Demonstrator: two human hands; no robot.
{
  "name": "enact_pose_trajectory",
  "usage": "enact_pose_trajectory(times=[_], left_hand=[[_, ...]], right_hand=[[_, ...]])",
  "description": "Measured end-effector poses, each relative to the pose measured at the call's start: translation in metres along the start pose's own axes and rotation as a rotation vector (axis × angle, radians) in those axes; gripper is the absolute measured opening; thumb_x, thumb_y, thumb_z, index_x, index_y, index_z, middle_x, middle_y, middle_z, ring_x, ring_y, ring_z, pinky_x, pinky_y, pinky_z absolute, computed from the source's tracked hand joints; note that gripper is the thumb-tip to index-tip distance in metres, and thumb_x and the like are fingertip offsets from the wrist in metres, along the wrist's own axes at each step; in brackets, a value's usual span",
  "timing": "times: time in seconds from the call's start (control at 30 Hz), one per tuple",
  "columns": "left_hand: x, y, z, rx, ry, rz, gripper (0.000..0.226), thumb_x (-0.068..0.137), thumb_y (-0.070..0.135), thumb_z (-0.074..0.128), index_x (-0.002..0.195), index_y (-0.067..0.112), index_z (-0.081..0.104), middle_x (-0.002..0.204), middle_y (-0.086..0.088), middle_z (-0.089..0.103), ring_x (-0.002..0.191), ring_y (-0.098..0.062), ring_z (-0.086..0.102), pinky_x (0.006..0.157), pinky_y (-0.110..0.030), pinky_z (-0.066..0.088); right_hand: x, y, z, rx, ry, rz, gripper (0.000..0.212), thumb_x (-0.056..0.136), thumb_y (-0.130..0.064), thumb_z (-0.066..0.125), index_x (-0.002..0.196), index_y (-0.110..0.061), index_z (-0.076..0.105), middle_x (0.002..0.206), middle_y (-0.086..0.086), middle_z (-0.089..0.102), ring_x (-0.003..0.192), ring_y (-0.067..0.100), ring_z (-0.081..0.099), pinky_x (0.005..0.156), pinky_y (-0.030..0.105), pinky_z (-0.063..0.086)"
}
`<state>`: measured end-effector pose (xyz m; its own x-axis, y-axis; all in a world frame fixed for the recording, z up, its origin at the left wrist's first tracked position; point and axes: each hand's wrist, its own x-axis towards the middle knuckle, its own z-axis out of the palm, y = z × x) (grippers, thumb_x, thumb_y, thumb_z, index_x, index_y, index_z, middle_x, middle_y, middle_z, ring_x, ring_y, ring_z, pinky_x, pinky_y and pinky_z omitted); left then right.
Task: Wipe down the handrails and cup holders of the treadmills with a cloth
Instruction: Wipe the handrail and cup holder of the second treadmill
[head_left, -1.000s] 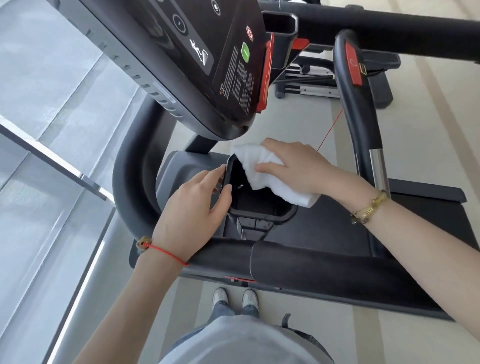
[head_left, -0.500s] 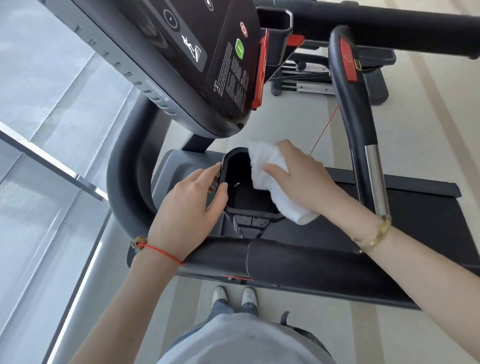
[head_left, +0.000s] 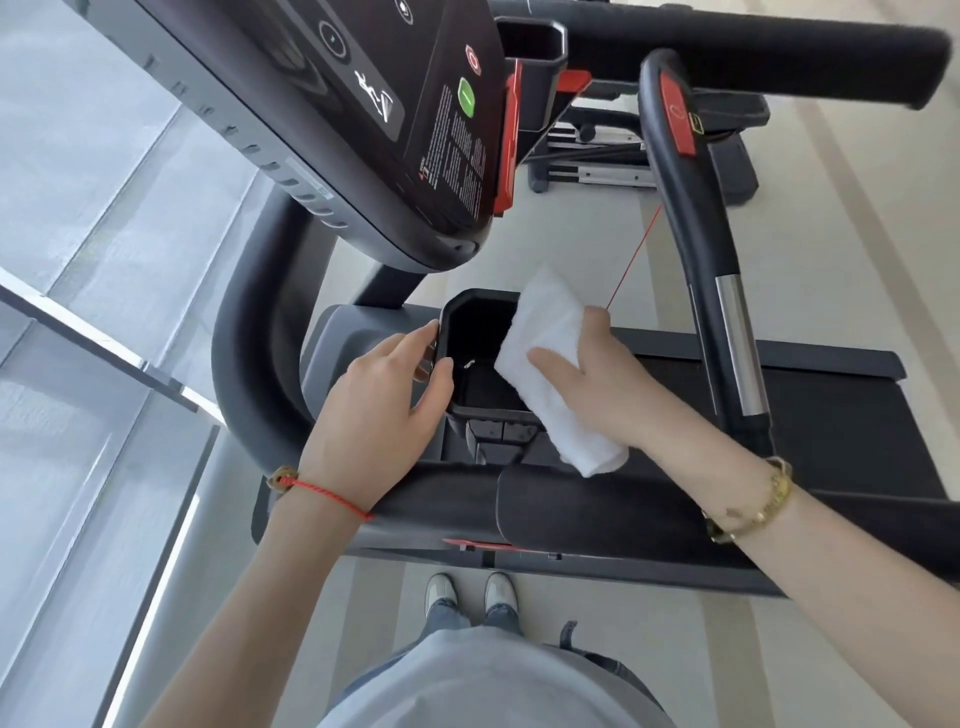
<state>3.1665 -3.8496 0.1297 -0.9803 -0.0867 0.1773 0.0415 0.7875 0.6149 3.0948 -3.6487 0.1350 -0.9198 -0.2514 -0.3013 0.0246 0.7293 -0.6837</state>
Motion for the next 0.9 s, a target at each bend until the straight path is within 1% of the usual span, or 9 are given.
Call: enact_pose_trajectory(times=[0.1, 0.2, 0.37, 0.5, 0.57, 0.63, 0.77, 0.83, 0.9], left_hand=[[0.001, -0.001, 0.001, 0.004, 0.007, 0.005, 0.043, 0.097, 0.03, 0.051, 0.136, 0.013, 0.055, 0.105, -0.002, 0.068, 0.095, -0.02, 0.065, 0.084, -0.042, 0.054], [0.001, -0.001, 0.001, 0.007, 0.003, 0.012, 0.042, 0.097, 0.03, 0.051, 0.135, 0.014, 0.056, 0.104, -0.001, 0.067, 0.094, -0.02, 0.065, 0.083, -0.041, 0.054], [0.0, -0.001, 0.001, 0.006, 0.002, 0.008, 0.043, 0.097, 0.031, 0.05, 0.136, 0.014, 0.056, 0.106, -0.001, 0.067, 0.095, -0.018, 0.064, 0.083, -0.038, 0.053], [-0.002, 0.0, -0.002, -0.003, 0.007, -0.003, 0.044, 0.097, 0.033, 0.05, 0.137, 0.016, 0.055, 0.108, 0.0, 0.067, 0.095, -0.015, 0.064, 0.085, -0.038, 0.054], [-0.002, 0.0, -0.002, -0.015, 0.011, -0.01, 0.043, 0.097, 0.032, 0.051, 0.138, 0.017, 0.055, 0.107, 0.001, 0.067, 0.094, -0.013, 0.063, 0.085, -0.038, 0.054], [-0.001, 0.0, -0.002, -0.022, 0.007, -0.016, 0.043, 0.098, 0.032, 0.052, 0.138, 0.018, 0.055, 0.107, 0.002, 0.067, 0.095, -0.012, 0.063, 0.086, -0.039, 0.054], [0.0, 0.0, -0.001, -0.023, 0.024, -0.023, 0.041, 0.097, 0.032, 0.053, 0.136, 0.018, 0.056, 0.107, 0.003, 0.067, 0.093, -0.012, 0.064, 0.085, -0.04, 0.054], [-0.001, 0.0, -0.001, -0.02, 0.03, -0.024, 0.041, 0.097, 0.033, 0.054, 0.136, 0.019, 0.056, 0.105, 0.004, 0.067, 0.092, -0.01, 0.064, 0.086, -0.038, 0.054], [0.0, -0.001, 0.0, -0.025, 0.024, -0.026, 0.042, 0.096, 0.034, 0.053, 0.136, 0.018, 0.056, 0.104, 0.004, 0.066, 0.092, -0.01, 0.063, 0.086, -0.037, 0.054]], right_hand=[[-0.015, 0.006, 0.009, 0.004, -0.014, 0.046, 0.053, 0.099, -0.048, 0.043, 0.127, -0.006, 0.026, 0.085, -0.002, 0.05, 0.074, 0.009, 0.053, 0.054, 0.026, 0.035], [-0.002, -0.004, 0.0, -0.04, -0.013, 0.053, 0.053, 0.1, -0.046, 0.041, 0.127, -0.005, 0.025, 0.079, 0.002, 0.052, 0.068, 0.014, 0.054, 0.05, 0.028, 0.035], [0.017, -0.012, -0.014, -0.07, -0.026, -0.032, 0.033, 0.101, -0.043, 0.042, 0.111, -0.014, 0.03, 0.084, 0.001, 0.051, 0.069, 0.018, 0.053, 0.051, 0.029, 0.036], [0.006, 0.001, -0.012, -0.131, -0.061, -0.121, 0.048, 0.099, -0.045, 0.045, 0.131, -0.014, 0.026, 0.098, -0.001, 0.046, 0.074, 0.009, 0.048, 0.055, 0.027, 0.032], [0.015, 0.001, -0.019, -0.192, -0.111, -0.169, 0.048, 0.098, -0.046, 0.045, 0.13, -0.014, 0.028, 0.091, -0.006, 0.043, 0.073, 0.01, 0.047, 0.055, 0.029, 0.032], [0.031, -0.006, -0.026, -0.308, -0.119, -0.261, 0.041, 0.099, -0.045, 0.044, 0.122, -0.012, 0.035, 0.083, -0.008, 0.04, 0.069, 0.012, 0.044, 0.056, 0.029, 0.028], [0.059, -0.027, -0.028, -0.493, -0.171, -0.453, 0.032, 0.099, -0.046, 0.043, 0.102, -0.014, 0.044, 0.073, -0.004, 0.046, 0.068, 0.019, 0.046, 0.055, 0.031, 0.027], [0.067, -0.035, -0.024, -0.565, -0.169, -0.528, 0.031, 0.098, -0.05, 0.043, 0.095, -0.019, 0.04, 0.064, -0.006, 0.045, 0.06, 0.014, 0.044, 0.052, 0.03, 0.024], [0.069, -0.038, -0.019, -0.603, -0.135, -0.588, 0.031, 0.097, -0.052, 0.042, 0.098, -0.021, 0.042, 0.063, -0.009, 0.043, 0.059, 0.01, 0.042, 0.052, 0.03, 0.024]])
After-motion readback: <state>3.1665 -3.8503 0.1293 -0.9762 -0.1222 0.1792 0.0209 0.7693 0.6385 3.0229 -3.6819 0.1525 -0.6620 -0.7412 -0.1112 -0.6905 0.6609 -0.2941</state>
